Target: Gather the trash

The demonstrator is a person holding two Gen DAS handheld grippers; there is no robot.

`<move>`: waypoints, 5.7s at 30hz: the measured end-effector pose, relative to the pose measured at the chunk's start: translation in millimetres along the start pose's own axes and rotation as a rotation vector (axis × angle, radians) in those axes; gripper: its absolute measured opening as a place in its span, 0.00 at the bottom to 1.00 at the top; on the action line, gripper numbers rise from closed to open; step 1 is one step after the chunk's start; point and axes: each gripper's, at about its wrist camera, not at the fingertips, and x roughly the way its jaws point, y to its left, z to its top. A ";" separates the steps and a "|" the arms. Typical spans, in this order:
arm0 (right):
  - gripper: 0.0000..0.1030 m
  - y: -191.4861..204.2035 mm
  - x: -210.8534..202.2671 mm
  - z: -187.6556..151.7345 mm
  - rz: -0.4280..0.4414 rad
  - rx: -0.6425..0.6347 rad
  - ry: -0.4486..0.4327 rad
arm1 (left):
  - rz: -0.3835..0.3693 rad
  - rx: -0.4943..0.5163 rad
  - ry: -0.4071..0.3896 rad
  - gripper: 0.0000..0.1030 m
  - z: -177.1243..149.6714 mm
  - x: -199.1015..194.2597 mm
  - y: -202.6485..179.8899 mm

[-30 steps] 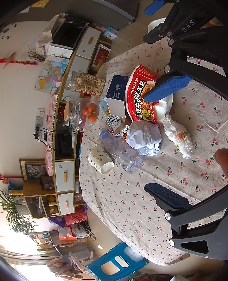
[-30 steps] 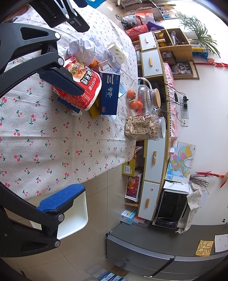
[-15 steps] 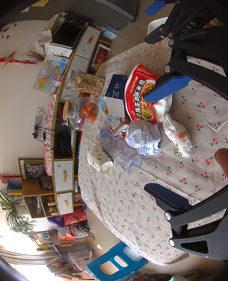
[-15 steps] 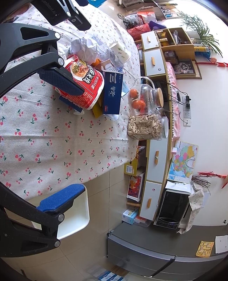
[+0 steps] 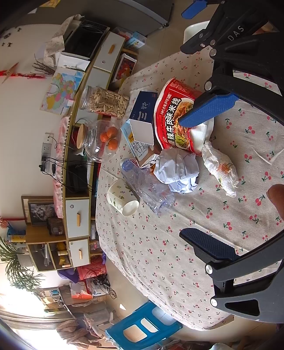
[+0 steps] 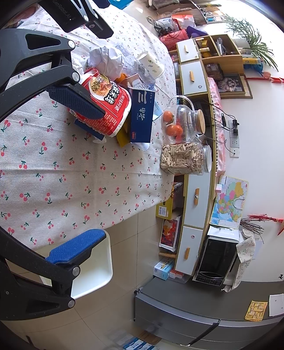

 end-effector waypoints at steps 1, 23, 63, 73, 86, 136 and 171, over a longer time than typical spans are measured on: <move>0.93 -0.7 1.5 -3.3 0.000 0.001 0.000 | 0.000 0.000 0.003 0.88 1.4 0.3 -0.9; 0.93 -45.0 18.8 34.5 0.260 0.274 0.207 | -0.072 -0.075 0.140 0.94 64.1 29.4 35.7; 0.84 68.4 68.4 -29.8 0.603 0.286 0.706 | -0.127 0.027 0.054 0.25 79.8 6.4 52.2; 0.77 123.4 75.5 -29.8 0.489 0.312 0.654 | -0.097 -0.019 0.056 0.25 78.4 4.1 86.6; 0.32 138.4 78.9 -38.4 0.465 0.205 0.569 | -0.105 -0.050 0.098 0.25 72.3 8.3 105.7; 0.52 -194.0 44.5 9.7 -0.304 0.182 0.141 | -0.453 0.206 0.046 0.25 42.7 2.9 -166.8; 0.93 -272.1 2.8 22.5 -0.386 0.389 0.056 | -0.497 0.281 0.161 0.75 12.1 20.2 -287.5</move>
